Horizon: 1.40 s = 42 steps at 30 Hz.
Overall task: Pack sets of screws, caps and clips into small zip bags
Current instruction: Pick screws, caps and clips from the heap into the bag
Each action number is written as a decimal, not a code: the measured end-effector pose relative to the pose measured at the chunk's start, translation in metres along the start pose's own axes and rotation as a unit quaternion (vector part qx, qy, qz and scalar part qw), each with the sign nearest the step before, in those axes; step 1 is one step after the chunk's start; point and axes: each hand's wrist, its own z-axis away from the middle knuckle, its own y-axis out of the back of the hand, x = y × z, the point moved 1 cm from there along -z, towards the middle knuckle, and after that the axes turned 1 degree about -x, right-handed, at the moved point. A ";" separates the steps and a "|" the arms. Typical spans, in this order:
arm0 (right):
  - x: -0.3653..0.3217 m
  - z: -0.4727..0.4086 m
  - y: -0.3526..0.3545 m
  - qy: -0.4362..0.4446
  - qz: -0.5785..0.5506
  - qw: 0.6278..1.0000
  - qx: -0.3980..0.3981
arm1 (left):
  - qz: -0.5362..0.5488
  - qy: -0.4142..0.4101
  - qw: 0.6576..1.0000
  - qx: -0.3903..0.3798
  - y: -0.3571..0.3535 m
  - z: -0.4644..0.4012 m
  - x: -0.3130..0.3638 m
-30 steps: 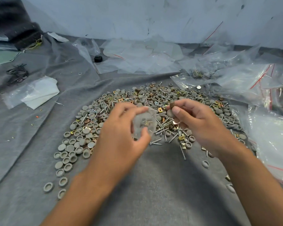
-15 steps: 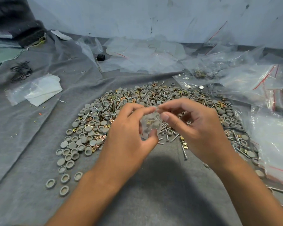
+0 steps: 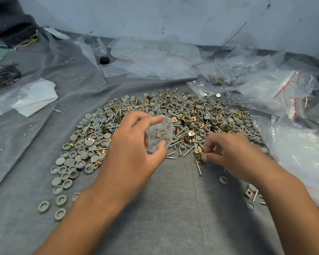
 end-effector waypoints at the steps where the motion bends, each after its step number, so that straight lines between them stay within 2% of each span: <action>1: -0.001 0.000 -0.002 0.002 0.003 1.000 -0.007 | 0.000 0.001 1.000 -0.001 0.000 0.000 0.000; 5: -0.002 0.001 -0.007 0.008 0.002 1.000 -0.023 | 0.001 0.005 1.000 -0.010 0.001 0.000 0.001; 8: 0.002 -0.001 -0.003 0.010 -0.014 1.000 0.004 | -0.002 0.003 1.000 -0.018 0.001 0.000 0.003; 18: -0.002 -0.002 -0.004 0.010 0.044 0.999 -0.007 | -0.001 0.004 1.000 -0.023 0.001 0.000 0.003; 23: -0.013 0.001 0.009 0.043 -0.036 0.996 0.063 | -0.001 0.000 1.000 -0.030 0.000 0.001 0.005; 26: -0.041 0.005 0.009 0.139 -0.143 0.963 0.183 | -0.003 0.002 0.999 -0.034 -0.002 0.001 0.004; 30: -0.068 0.005 -0.001 0.232 -0.148 0.932 0.235 | -0.002 0.003 0.999 -0.038 -0.003 0.001 0.002; 37: -0.077 0.007 -0.007 0.260 -0.159 0.902 0.305 | -0.001 -0.002 0.999 -0.037 -0.003 0.000 0.001; 39: -0.078 0.007 -0.006 0.275 -0.168 0.900 0.295 | 0.002 -0.002 0.999 -0.037 -0.003 0.000 0.000; 42: -0.058 0.007 0.010 0.220 -0.221 0.900 0.305 | -0.001 0.002 0.999 -0.033 -0.002 0.000 -0.002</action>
